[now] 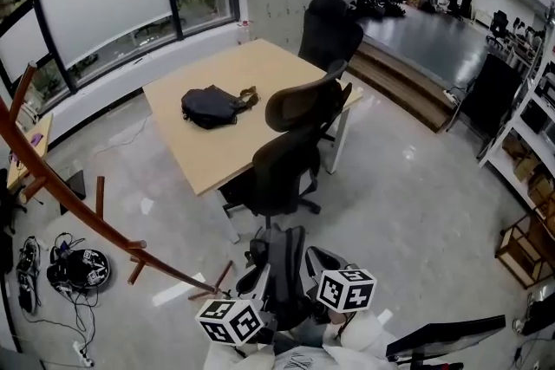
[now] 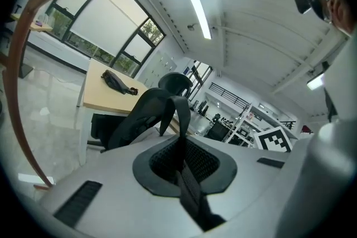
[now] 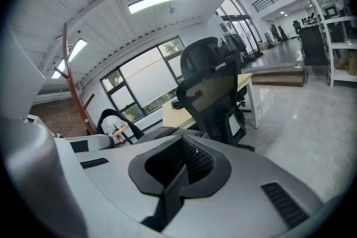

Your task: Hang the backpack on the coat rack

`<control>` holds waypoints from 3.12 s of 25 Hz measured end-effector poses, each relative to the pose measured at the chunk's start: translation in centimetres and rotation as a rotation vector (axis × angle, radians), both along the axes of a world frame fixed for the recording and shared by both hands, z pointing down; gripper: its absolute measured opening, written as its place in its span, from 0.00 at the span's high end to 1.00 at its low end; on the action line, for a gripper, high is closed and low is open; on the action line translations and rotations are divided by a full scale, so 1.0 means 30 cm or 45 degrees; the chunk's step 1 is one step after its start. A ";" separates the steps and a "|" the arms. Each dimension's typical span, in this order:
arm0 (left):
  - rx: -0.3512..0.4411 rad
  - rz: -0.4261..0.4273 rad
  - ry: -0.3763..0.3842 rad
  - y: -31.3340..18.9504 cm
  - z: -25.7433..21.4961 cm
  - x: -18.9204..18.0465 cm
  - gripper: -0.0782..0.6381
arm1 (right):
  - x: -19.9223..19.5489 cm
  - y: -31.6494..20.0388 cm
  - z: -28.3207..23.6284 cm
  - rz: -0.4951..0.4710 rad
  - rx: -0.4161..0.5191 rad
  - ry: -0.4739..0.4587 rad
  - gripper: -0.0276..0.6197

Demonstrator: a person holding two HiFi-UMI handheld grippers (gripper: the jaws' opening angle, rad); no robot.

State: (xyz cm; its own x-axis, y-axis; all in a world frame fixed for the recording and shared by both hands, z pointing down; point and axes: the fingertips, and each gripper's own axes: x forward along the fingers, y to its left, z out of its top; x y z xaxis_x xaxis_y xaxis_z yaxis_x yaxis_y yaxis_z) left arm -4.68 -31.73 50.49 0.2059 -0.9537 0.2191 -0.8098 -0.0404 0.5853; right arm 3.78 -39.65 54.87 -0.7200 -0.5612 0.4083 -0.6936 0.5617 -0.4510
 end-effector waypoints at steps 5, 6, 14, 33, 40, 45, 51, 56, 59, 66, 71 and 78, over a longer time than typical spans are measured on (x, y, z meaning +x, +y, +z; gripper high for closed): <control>-0.012 -0.127 0.011 0.030 -0.017 -0.020 0.87 | -0.065 0.000 -0.044 -0.137 0.038 0.016 0.94; -0.014 -0.144 0.015 0.037 -0.020 -0.019 0.87 | -0.075 0.000 -0.052 -0.162 0.043 0.017 0.94; -0.021 -0.291 -0.013 0.114 -0.036 -0.056 0.87 | -0.162 0.044 -0.055 -0.369 0.028 0.018 0.94; 0.006 -0.488 -0.170 0.265 -0.149 -0.295 0.87 | -0.496 0.202 -0.243 -0.769 0.141 -0.138 0.94; 0.037 -0.569 -0.168 0.296 -0.196 -0.415 0.87 | -0.573 0.212 -0.272 -0.816 0.153 -0.151 0.94; 0.050 -0.591 -0.168 0.286 -0.205 -0.467 0.87 | -0.617 0.207 -0.264 -0.831 0.141 -0.158 0.94; 0.076 -0.619 -0.134 0.283 -0.223 -0.537 0.87 | -0.648 0.192 -0.265 -0.823 0.122 -0.172 0.94; 0.089 -0.649 -0.119 0.300 -0.225 -0.587 0.87 | -0.661 0.180 -0.254 -0.805 0.105 -0.176 0.94; 0.093 -0.669 -0.099 0.304 -0.213 -0.614 0.87 | -0.668 0.179 -0.244 -0.803 0.099 -0.174 0.94; 0.106 -0.687 -0.043 0.318 -0.180 -0.648 0.87 | -0.668 0.170 -0.228 -0.780 0.095 -0.143 0.94; 0.114 -0.698 -0.020 0.329 -0.162 -0.679 0.87 | -0.668 0.170 -0.219 -0.761 0.099 -0.119 0.94; 0.112 -0.721 0.032 0.364 -0.122 -0.717 0.87 | -0.682 0.201 -0.199 -0.754 0.095 -0.082 0.94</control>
